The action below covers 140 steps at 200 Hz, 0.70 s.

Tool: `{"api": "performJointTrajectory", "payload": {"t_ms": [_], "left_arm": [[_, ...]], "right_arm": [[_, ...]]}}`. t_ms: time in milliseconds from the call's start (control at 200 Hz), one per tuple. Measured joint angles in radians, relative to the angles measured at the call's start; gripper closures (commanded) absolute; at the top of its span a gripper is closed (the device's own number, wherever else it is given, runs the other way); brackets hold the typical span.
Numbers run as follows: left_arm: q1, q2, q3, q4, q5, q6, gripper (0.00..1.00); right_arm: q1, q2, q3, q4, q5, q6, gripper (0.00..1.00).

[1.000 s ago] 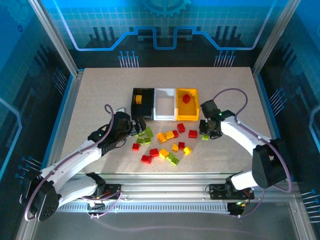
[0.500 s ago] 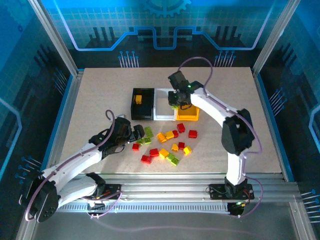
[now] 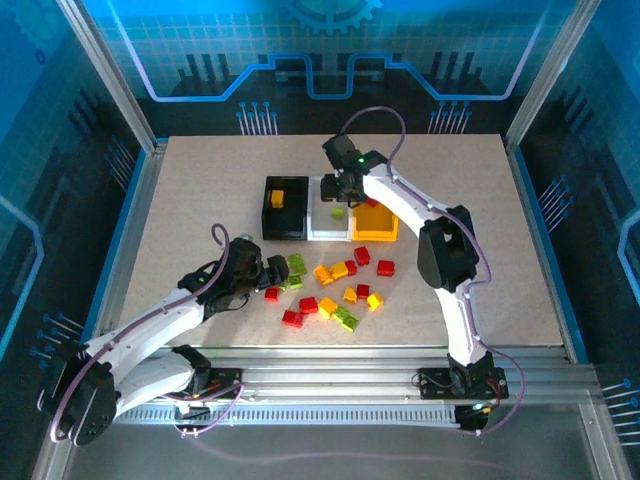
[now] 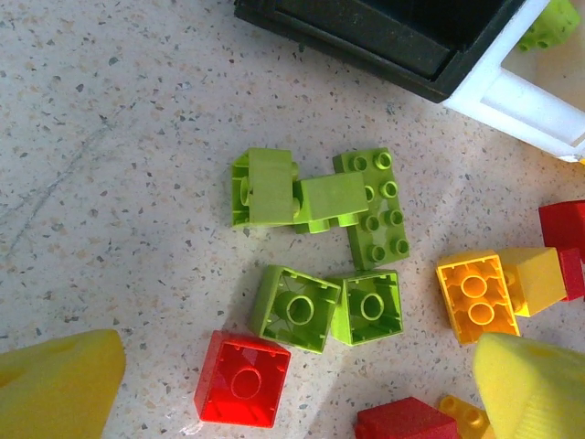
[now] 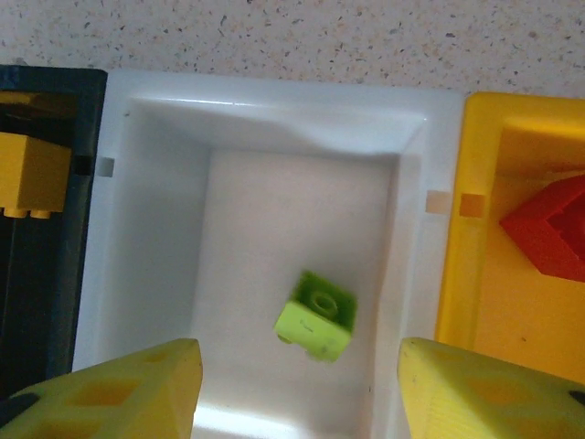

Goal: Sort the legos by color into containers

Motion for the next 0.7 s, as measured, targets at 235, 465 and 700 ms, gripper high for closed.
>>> {"api": "performJointTrajectory", "payload": {"t_ms": [235,465,700], "left_arm": [[0.000,0.000,0.000,0.001,0.000,0.000,0.01],[0.000,0.004,0.000,0.015,0.001,0.000,0.01],[0.000,0.012,-0.003,0.016,0.001,-0.003,0.01]], "right_arm": [[0.000,-0.307,-0.330,0.059,-0.005,0.035,0.31],[0.000,-0.634,-0.761,0.127,-0.001,0.119,0.24],[-0.030,-0.632,-0.949,0.151,-0.011,0.165,0.26]]}}
